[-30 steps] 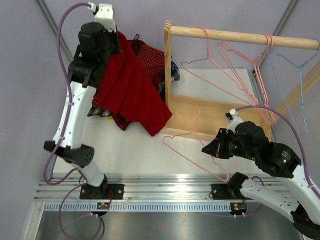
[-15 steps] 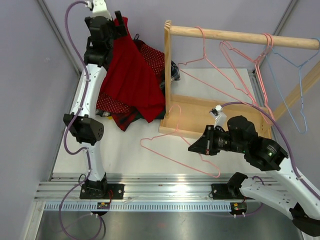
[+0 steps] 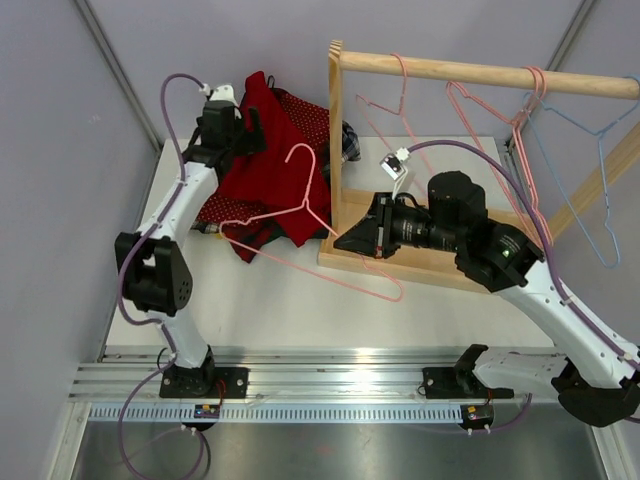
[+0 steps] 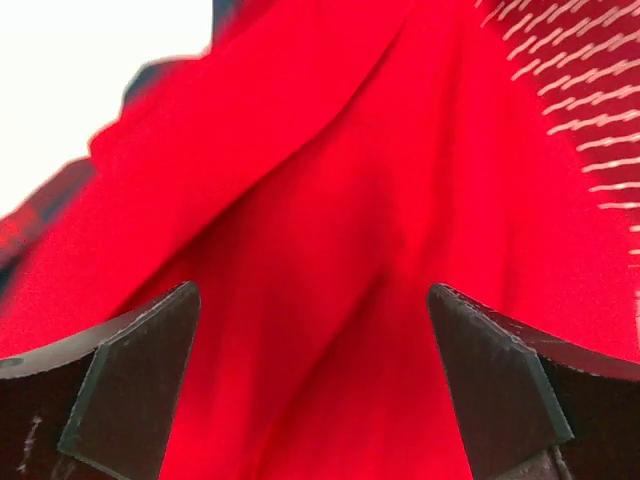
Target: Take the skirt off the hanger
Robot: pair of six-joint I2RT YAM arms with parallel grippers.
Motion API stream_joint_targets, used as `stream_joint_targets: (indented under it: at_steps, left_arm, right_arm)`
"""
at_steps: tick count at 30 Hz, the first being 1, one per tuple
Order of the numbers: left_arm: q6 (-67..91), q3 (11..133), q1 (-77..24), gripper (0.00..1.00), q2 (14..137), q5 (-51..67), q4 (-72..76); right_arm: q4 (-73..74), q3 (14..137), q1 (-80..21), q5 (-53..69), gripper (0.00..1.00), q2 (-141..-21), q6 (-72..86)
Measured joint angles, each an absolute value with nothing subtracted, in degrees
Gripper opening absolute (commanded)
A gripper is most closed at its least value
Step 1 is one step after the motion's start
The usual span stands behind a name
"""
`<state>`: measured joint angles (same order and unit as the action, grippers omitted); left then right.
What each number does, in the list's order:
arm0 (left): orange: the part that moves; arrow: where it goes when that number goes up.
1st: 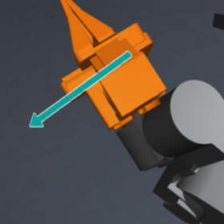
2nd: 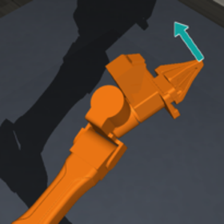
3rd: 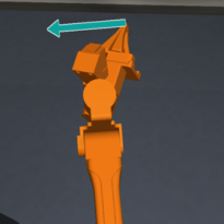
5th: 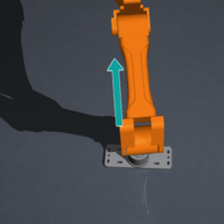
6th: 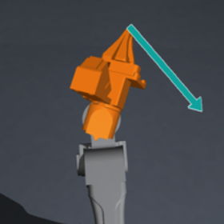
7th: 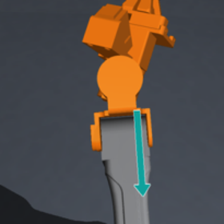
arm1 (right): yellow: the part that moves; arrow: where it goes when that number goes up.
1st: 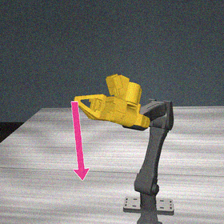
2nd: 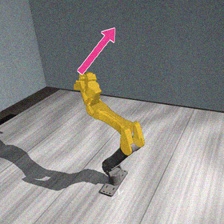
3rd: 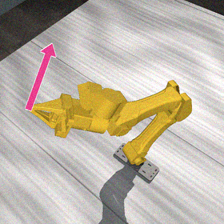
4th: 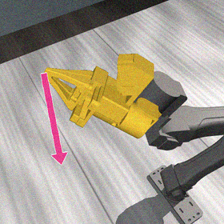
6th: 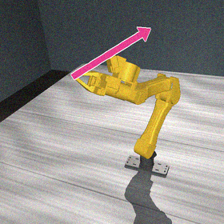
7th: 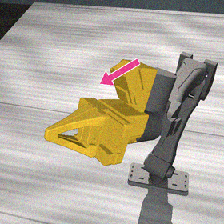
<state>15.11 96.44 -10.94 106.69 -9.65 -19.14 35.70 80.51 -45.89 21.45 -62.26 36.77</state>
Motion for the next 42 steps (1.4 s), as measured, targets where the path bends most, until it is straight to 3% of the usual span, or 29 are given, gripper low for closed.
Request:
stream_joint_targets:
  at_steps: [6,16,25,42]
  left_arm:
    - [15.5,91.2,-11.0,0.99,93.3,-6.7,-14.7]
    - [16.6,76.4,-11.6,0.99,82.5,-2.7,-11.7]
    - [16.8,71.5,-13.5,0.99,75.6,-1.8,-11.9]
    - [16.8,68.6,-18.8,0.99,73.1,-2.1,-11.0]
  right_arm:
    - [34.1,87.1,-47.6,18.9,0.0,-67.9,34.2]
    - [47.8,118.8,-47.7,-7.6,0.0,-72.1,20.0]
    - [57.9,121.6,-47.9,-24.9,0.0,-65.8,13.9]
    - [72.3,127.7,-47.9,-33.8,0.0,-60.3,14.8]
